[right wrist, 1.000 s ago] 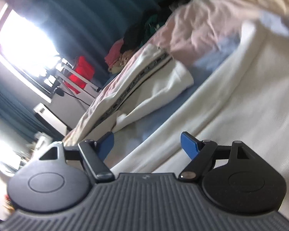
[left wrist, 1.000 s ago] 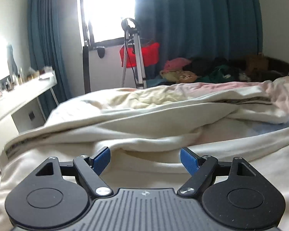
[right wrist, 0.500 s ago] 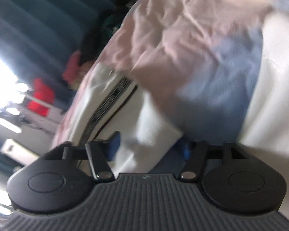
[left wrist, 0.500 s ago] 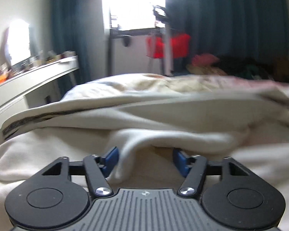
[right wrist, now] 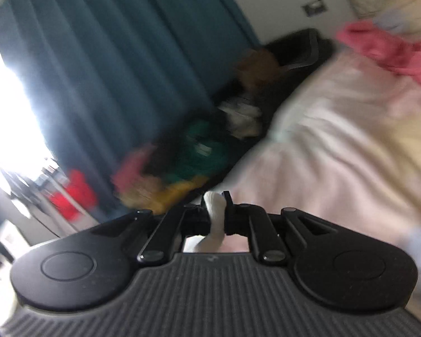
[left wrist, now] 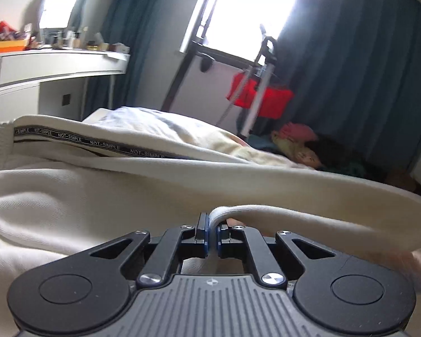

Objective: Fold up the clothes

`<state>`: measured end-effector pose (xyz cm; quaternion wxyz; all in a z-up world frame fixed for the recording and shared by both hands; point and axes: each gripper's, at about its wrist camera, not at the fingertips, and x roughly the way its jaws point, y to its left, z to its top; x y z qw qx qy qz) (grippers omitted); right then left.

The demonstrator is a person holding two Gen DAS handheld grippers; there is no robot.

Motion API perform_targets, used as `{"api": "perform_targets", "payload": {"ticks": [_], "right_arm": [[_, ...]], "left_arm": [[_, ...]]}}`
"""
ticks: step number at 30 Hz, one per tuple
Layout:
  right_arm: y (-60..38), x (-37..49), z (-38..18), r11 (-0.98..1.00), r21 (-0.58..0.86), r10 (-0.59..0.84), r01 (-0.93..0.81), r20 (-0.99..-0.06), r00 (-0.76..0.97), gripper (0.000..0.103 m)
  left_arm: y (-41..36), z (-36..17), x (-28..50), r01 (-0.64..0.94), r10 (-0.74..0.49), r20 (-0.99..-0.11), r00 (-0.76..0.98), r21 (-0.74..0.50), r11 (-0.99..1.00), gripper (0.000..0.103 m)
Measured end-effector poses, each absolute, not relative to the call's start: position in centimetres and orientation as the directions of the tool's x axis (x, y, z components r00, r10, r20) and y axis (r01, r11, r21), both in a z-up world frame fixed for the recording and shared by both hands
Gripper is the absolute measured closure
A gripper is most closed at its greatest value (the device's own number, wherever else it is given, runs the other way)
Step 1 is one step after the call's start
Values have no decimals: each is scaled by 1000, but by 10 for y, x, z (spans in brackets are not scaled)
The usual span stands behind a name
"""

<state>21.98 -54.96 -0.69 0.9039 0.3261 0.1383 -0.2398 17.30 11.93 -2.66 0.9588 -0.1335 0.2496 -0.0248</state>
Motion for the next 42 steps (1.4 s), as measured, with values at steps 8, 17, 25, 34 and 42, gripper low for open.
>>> {"api": "perform_targets", "payload": {"ticks": [8,17,25,34,42], "right_arm": [[-581,163,-135,565,527,-304,635,-582,754,92],[-536,159,-75,763,268,-341,588,-606,719,51],[-467,109,-13,878,290,-190,381,-518,834,25],[-357,32,12,963,254,43,90,-475,879,21],[-336,6,2,970,225,27,91,-474,880,21]], "left_arm": [[102,-32,157,-5,-117,-528,841,-223,975,89],[83,1,123,28,-139,-513,847,-219,975,42],[59,37,67,96,-155,-428,890,-156,983,23],[53,49,15,145,-173,-396,902,-100,984,2],[84,26,-3,57,-132,-479,868,-168,984,0]]}}
